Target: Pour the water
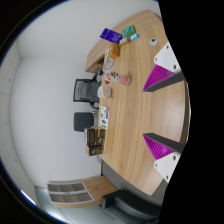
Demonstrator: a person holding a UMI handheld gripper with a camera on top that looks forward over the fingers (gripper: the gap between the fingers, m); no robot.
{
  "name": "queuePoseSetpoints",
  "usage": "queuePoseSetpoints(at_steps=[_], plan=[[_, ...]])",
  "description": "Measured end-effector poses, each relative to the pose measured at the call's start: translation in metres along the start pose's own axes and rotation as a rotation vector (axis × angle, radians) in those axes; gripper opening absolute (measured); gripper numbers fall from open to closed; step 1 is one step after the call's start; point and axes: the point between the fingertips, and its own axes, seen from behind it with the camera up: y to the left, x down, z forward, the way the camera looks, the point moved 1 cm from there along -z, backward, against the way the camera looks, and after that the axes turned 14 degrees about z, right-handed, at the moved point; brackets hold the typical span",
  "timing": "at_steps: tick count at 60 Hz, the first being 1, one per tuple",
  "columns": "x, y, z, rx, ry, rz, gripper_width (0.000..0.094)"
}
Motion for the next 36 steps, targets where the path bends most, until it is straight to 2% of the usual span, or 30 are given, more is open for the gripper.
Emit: queuePoseSetpoints(at_steps=[14, 26, 36], plan=[[-0.033, -0.121, 0.092, 0.094, -0.065, 0.029, 0.086], [-0.079, -0.169, 0.206, 0.052, -0.162, 0.068, 0.0855], [-0.1, -0.185, 0.288, 0.013, -0.189, 0.103, 0.0851]])
